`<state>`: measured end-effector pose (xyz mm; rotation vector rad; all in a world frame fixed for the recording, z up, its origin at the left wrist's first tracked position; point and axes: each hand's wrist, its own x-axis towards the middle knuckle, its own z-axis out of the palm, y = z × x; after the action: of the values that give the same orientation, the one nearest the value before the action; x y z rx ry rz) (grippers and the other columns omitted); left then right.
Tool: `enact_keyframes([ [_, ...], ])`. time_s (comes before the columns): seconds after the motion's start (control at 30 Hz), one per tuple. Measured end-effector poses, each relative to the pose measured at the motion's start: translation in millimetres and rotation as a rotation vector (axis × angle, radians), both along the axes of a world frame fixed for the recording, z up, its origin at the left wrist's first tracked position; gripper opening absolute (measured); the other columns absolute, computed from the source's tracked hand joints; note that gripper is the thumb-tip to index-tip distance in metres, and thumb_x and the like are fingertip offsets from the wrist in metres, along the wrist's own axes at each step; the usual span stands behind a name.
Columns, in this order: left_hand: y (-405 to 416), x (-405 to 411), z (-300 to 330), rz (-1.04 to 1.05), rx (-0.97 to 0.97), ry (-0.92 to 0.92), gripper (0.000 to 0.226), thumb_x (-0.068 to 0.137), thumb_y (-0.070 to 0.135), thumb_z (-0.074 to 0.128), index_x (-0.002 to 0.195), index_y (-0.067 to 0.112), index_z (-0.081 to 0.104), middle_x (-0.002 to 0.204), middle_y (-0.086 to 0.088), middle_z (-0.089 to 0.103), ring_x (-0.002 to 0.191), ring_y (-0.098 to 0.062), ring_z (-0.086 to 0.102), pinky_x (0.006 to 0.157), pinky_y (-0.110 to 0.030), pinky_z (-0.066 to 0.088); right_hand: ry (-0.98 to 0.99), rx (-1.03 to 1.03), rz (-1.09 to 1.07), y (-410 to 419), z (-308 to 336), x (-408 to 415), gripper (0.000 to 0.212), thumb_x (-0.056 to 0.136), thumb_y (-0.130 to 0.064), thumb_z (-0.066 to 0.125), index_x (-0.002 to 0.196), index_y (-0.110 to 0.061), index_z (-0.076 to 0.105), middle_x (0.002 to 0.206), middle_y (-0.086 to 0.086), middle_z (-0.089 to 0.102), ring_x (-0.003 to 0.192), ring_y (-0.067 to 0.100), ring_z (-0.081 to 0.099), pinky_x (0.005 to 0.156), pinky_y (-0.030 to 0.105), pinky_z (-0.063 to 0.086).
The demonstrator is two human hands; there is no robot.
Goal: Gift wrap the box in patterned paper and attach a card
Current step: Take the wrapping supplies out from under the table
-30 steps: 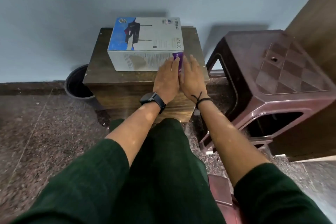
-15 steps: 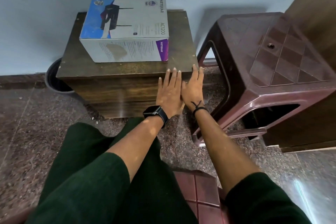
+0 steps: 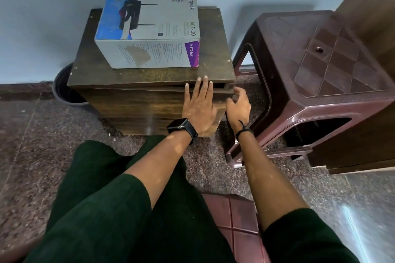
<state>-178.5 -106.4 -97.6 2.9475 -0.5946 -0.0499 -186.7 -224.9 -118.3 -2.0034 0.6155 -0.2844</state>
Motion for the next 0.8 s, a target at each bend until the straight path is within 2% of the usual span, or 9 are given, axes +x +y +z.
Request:
enact_keyframes([
  [0.07,2,-4,1,0.000,-0.014,0.005,0.058,0.096,0.038,0.037,0.146,0.010,0.027,0.160,-0.008,0.003,0.147,-0.022,0.001,0.115,-0.051,-0.007,0.005,-0.041,-0.010,-5,-1,-14,0.028,0.087,-0.005,0.049,0.112,-0.011,0.061,0.109,0.006,0.065,0.101,0.020,0.060,0.089,0.028,0.046],
  [0.13,4,-11,-1,0.007,-0.065,0.000,0.044,0.097,0.039,0.035,0.129,0.013,0.049,0.151,-0.011,0.031,0.142,-0.023,0.024,0.116,-0.051,-0.002,0.029,-0.039,-0.018,-9,2,-27,0.023,0.087,-0.005,0.046,0.098,-0.013,0.066,0.099,0.005,0.068,0.090,0.017,0.061,0.084,0.027,0.047],
  [0.17,5,-15,-1,0.014,-0.099,-0.011,0.038,0.097,0.039,0.035,0.120,0.015,0.054,0.136,-0.011,0.049,0.132,-0.024,0.040,0.116,-0.050,0.005,0.048,-0.046,-0.011,-11,3,-32,0.022,0.087,-0.006,0.046,0.091,-0.013,0.067,0.094,0.005,0.069,0.085,0.017,0.060,0.081,0.029,0.048],
  [0.23,10,-25,1,0.004,-0.159,-0.029,0.033,0.099,0.035,0.035,0.107,0.013,0.058,0.107,-0.008,0.063,0.104,-0.025,0.057,0.110,-0.046,0.026,0.082,-0.045,0.016,-14,4,-43,0.022,0.085,-0.008,0.047,0.078,-0.015,0.066,0.082,0.006,0.068,0.080,0.023,0.061,0.077,0.036,0.050],
  [0.3,17,-33,5,-0.027,-0.202,-0.023,0.031,0.100,0.028,0.035,0.100,0.009,0.059,0.095,-0.010,0.064,0.090,-0.026,0.059,0.090,-0.040,0.041,0.116,-0.025,0.048,-14,5,-55,0.024,0.082,-0.008,0.047,0.069,-0.018,0.064,0.075,0.005,0.067,0.078,0.024,0.062,0.075,0.041,0.052],
  [0.4,28,-39,6,-0.022,-0.232,0.040,0.026,0.098,0.021,0.038,0.100,0.007,0.060,0.097,-0.012,0.065,0.090,-0.028,0.061,0.073,-0.037,0.044,0.156,0.011,0.089,-10,4,-76,0.031,0.078,-0.007,0.046,0.058,-0.025,0.060,0.070,0.004,0.067,0.077,0.025,0.064,0.075,0.042,0.054],
  [0.53,34,-38,10,0.001,-0.188,0.124,0.023,0.094,0.018,0.041,0.100,0.010,0.062,0.099,-0.013,0.068,0.092,-0.031,0.063,0.072,-0.036,0.046,0.208,0.050,0.163,-8,7,-95,0.031,0.077,-0.004,0.045,0.056,-0.020,0.061,0.069,0.005,0.069,0.072,0.023,0.067,0.073,0.039,0.057],
  [0.67,40,-33,15,0.041,-0.121,0.266,0.024,0.092,0.019,0.043,0.099,0.014,0.065,0.105,-0.012,0.067,0.099,-0.033,0.061,0.080,-0.037,0.047,0.319,0.107,0.246,-3,20,-106,0.032,0.076,0.007,0.037,0.063,-0.004,0.064,0.063,0.010,0.065,0.058,0.018,0.064,0.054,0.021,0.056],
  [0.8,51,-29,19,0.066,-0.089,0.455,0.025,0.088,0.017,0.044,0.094,0.015,0.069,0.091,-0.007,0.072,0.095,-0.028,0.065,0.084,-0.038,0.052,0.470,0.104,0.372,7,27,-108,0.034,0.073,0.009,0.033,0.056,-0.005,0.060,0.051,0.010,0.059,0.051,0.020,0.061,0.049,0.022,0.054],
])
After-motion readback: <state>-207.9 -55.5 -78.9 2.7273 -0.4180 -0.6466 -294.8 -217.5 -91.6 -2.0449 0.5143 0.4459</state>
